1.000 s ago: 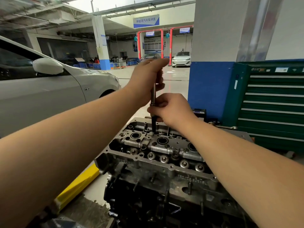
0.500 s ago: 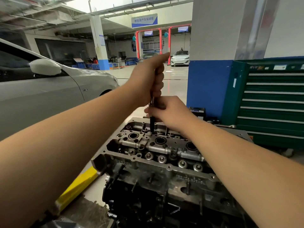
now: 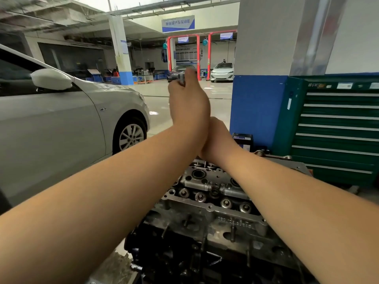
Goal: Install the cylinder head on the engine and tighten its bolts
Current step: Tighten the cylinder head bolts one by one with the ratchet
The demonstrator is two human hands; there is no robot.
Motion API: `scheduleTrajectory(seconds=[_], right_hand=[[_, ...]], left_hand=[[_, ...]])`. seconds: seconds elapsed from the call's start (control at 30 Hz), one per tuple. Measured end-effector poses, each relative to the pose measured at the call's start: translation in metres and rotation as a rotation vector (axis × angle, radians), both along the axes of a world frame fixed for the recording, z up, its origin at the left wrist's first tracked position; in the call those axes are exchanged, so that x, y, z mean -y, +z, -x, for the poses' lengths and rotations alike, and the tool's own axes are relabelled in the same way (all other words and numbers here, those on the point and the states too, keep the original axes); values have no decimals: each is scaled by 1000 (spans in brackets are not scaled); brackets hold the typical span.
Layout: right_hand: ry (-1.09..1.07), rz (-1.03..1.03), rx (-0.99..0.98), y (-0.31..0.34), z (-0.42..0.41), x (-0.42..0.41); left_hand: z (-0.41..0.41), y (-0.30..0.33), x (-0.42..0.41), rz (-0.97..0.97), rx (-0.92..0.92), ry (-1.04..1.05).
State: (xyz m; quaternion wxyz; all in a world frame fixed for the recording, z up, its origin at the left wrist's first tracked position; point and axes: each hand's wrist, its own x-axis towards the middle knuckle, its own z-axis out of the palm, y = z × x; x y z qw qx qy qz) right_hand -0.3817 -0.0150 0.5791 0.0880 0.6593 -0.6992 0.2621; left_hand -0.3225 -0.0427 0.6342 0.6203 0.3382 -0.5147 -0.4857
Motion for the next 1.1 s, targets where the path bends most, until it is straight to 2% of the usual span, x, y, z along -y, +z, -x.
scheduleTrajectory(seconds=[0.1, 0.2, 0.23, 0.27, 0.33, 0.43, 0.5, 0.57, 0.67, 0.77, 0.9, 0.97, 1.03, 1.1], right_hand=[[-42, 31, 151, -4, 6, 4], [-11, 49, 269, -7, 7, 4], [27, 43, 306, -8, 8, 5], [79, 41, 373, -8, 8, 4], [191, 22, 556, -9, 10, 4], [283, -44, 709, -13, 14, 1], [318, -82, 769, -16, 14, 1], [284, -68, 783, -18, 16, 5], [244, -41, 748, -16, 12, 8], [182, -8, 537, -12, 5, 6], [145, 0, 426, -8, 9, 2], [120, -11, 462, -10, 12, 1], [148, -18, 550, -11, 14, -1], [190, -14, 579, -12, 14, 0]], left_hand=[[11, 4, 2, -17, -11, 15], [9, 3, 11, 121, 138, 89], [6, 4, 17, 109, 149, 71], [0, 7, 19, 47, 130, -5], [-12, 12, 31, -131, 79, -354], [-34, 16, 53, -109, 182, -881], [-43, 16, 58, -91, 176, -1051], [-41, 18, 54, -127, 144, -975], [-31, 14, 37, -156, 54, -528], [-27, 9, 22, -65, -14, -151], [-9, 6, 11, 39, 73, -32], [-1, 6, 9, 92, 121, 53], [2, 6, 7, 71, 163, 100], [-3, 8, 11, -24, 96, -2]])
